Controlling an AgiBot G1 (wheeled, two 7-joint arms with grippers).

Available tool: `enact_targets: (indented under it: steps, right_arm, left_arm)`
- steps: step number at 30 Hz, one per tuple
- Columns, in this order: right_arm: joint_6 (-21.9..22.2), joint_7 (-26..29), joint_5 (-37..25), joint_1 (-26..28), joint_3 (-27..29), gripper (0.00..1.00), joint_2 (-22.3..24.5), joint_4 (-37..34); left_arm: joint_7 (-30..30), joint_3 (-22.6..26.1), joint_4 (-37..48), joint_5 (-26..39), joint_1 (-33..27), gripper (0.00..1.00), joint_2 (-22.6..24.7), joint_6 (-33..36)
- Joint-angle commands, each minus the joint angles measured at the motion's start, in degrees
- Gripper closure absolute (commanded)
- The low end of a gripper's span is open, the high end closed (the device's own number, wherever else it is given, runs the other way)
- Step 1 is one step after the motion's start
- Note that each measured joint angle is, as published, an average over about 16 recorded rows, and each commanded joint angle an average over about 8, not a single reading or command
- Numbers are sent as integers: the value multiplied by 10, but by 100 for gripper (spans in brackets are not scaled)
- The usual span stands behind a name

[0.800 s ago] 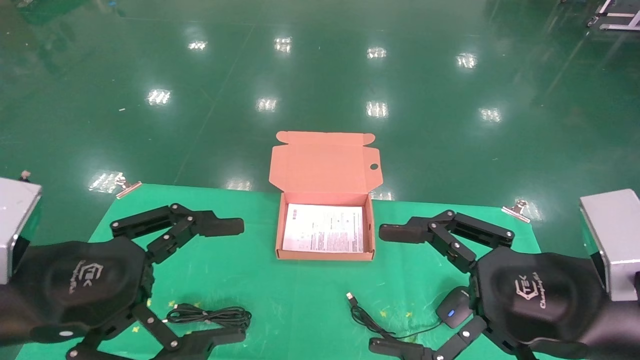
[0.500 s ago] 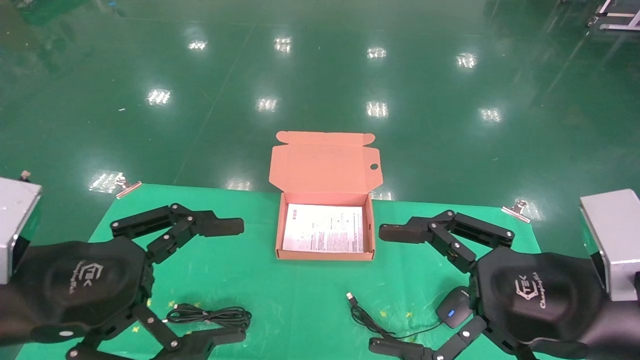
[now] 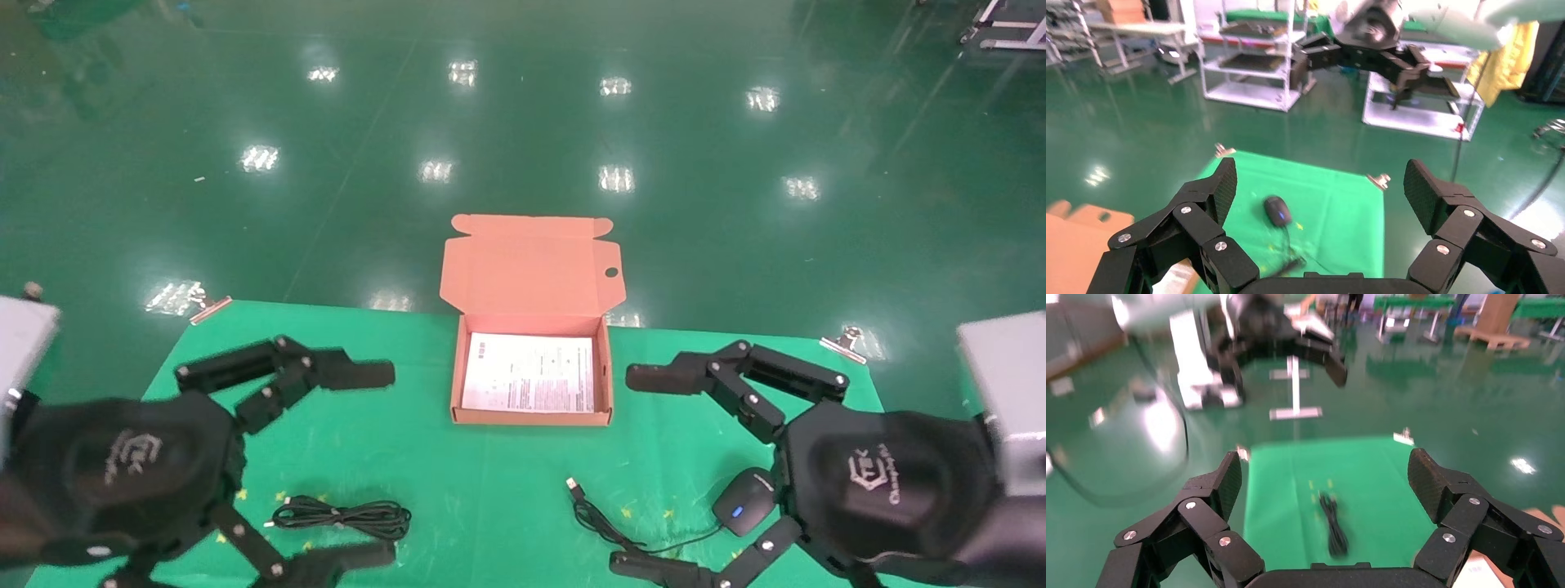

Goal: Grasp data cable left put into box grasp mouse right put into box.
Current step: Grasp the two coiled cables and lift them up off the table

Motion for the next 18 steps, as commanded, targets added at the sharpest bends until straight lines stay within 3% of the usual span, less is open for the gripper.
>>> enact_targets:
  steps: [1,9,18]
  right_arm:
    - [3,-7,-19,5,-2,0,6,8]
    - [-15,-71,-127,64,-35,0,-2,21]
    - [-31,-172,-258,126,-102,0,-29,26]
  left_arm:
    - [-2,4,1,7,-3,0,-2,3]
    - [-50,71,-2,118,-81,0,5,30]
    - [-71,180,-15,258,-174,0,27,37]
